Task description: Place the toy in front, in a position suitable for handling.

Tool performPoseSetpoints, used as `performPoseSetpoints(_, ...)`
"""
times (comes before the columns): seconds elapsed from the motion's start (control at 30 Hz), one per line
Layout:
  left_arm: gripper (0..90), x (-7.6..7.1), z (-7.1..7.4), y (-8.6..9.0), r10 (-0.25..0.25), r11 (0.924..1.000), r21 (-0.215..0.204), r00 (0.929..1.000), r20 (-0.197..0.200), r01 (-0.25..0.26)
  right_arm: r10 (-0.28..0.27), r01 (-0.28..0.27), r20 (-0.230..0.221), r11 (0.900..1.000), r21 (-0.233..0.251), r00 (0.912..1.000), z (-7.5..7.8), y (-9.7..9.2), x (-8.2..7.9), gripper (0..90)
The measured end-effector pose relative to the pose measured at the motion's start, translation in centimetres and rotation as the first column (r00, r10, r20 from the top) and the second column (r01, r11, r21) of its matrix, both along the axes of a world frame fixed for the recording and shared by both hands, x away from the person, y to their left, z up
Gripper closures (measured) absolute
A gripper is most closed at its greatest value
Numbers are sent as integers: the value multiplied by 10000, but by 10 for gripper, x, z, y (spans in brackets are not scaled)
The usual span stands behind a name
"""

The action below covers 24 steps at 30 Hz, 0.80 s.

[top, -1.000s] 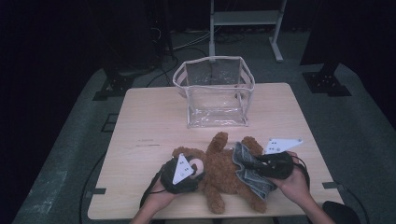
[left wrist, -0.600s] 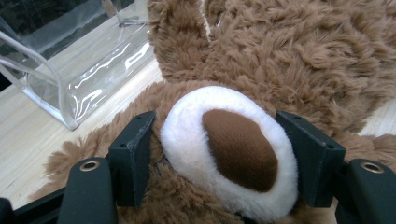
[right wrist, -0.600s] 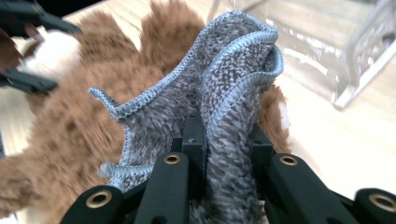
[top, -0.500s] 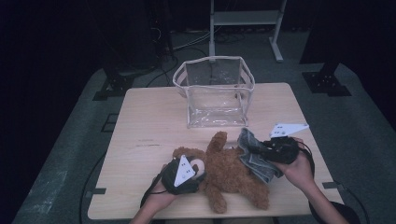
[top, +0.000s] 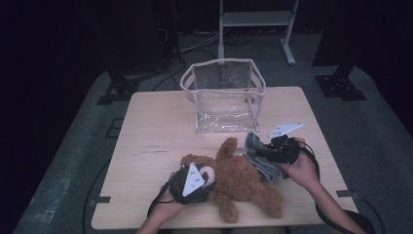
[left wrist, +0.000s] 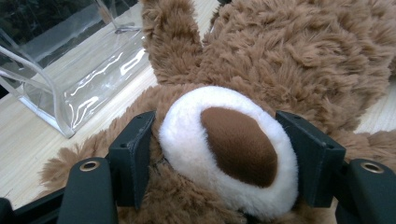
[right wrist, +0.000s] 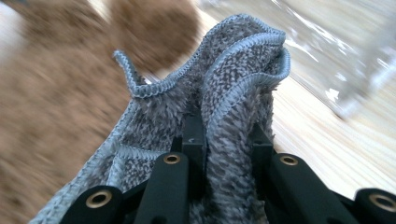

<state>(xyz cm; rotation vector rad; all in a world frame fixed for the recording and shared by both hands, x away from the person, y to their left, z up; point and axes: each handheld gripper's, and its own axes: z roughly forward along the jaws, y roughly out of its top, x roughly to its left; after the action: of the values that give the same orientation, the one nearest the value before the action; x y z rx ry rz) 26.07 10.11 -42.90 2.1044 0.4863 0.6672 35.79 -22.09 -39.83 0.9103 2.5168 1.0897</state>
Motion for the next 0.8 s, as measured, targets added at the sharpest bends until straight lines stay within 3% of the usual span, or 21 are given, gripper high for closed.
performPoseSetpoints(0.1, 315, 0, 0, -6, -139, 9999, 34, 9999, -14, 139, -39, 44, -153, 9994, 340, 9999, 6, -8, -2, 748)
performPoseSetpoints(0.2, 315, -2, -1, -12, -271, 9996, 35, 9996, 38, 271, 325, -321, -46, 9973, 661, 9995, 20, -3, -9, 747)
performPoseSetpoints(0.3, 313, -4, -2, -16, -347, 9993, 106, 9993, 123, 346, 729, -733, 114, 9964, 431, 9973, 25, 10, -14, 744)
performPoseSetpoints(0.4, 313, -4, -3, -14, -390, 9992, -13, 9991, 141, 390, 832, -832, -42, 9965, 64, 9965, 18, 17, -11, 745)
performPoseSetpoints(0.6, 313, -2, -2, -13, -405, 9990, -165, 9992, -10, 405, 172, -170, -541, 9999, 31, 9984, 1, -3, 1, 748)
performPoseSetpoints(0.7, 313, -2, -2, -15, -440, 9989, -145, 9990, -4, 439, 182, -146, -732, 9987, 484, 9972, 6, -13, 1, 752)
performPoseSetpoints(0.73, 312, -2, -2, -15, -471, 9988, -129, 9989, 2, 471, 309, -269, -586, 9973, 689, 9978, 16, -14, -4, 753)
performPoseSetpoints(0.8, 311, -2, -2, -17, -487, 9988, -95, 9988, 22, 488, 427, -385, -495, 9958, 831, 9979, 23, -12, -7, 753)
